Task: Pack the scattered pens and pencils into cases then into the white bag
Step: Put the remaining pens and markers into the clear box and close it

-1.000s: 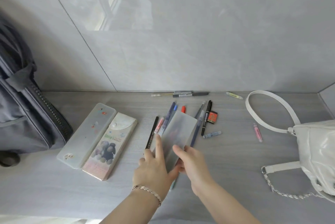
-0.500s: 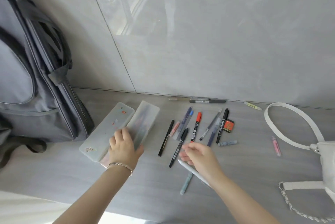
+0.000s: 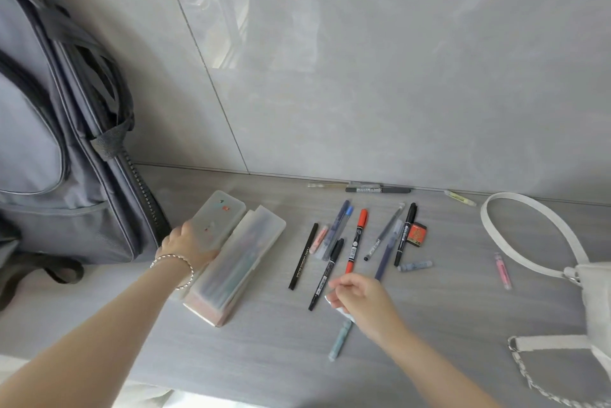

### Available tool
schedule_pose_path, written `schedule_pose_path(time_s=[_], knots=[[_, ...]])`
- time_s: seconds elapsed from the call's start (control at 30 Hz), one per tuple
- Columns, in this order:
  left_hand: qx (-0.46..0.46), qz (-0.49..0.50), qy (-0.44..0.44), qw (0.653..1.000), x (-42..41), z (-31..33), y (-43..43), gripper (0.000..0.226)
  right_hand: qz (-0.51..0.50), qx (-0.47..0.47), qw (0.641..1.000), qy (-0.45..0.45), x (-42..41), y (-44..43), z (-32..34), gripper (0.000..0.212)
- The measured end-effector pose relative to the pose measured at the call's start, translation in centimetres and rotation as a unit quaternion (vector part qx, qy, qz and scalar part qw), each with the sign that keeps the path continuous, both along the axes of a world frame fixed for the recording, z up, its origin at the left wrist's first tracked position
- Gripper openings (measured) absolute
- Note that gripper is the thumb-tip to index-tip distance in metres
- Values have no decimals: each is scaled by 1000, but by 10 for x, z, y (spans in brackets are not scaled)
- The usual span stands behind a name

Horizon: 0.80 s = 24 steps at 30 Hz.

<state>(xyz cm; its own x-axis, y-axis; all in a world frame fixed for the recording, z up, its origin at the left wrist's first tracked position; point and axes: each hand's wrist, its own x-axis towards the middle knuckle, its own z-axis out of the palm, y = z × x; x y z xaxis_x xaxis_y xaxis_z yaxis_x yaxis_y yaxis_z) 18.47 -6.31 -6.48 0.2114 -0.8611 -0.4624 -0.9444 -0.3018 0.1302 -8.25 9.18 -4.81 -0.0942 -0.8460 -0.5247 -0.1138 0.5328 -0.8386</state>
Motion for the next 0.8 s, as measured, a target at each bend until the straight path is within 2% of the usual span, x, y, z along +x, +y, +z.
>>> schedule_pose_path(time_s=[0.1, 0.2, 0.27, 0.37, 0.43, 0.53, 0.63, 0.73, 0.8], knots=[[17, -30, -16, 999, 0, 1, -9, 90, 15, 2, 1000, 9, 1, 2, 0, 24], [-54, -6, -55, 997, -9, 18, -8, 83, 5, -5, 1000, 4, -3, 3, 7, 26], [-129, 15, -6, 991, -23, 42, -5, 81, -14, -21, 1000, 1, -7, 3, 14, 25], [-183, 4, 146, 972, -51, 85, 7, 86, -37, -55, 998, -13, -8, 1, 27, 16], [-155, -9, 253, 955, -76, 107, 25, 92, -41, -84, 995, -29, -4, -4, 40, 10], [-77, -25, 366, 927, -113, 111, 67, 83, -46, -92, 989, -105, 4, -11, 56, 23], [-33, -76, 371, 925, -140, 87, 99, 89, -67, -72, 991, -95, 5, -9, 51, 21], [-8, -61, 360, 931, -149, 67, 111, 83, -85, -45, 994, -59, -4, 1, 37, 24], [-9, -66, 353, 933, -153, 62, 117, 87, -66, -52, 996, -15, -9, 10, 28, 26]])
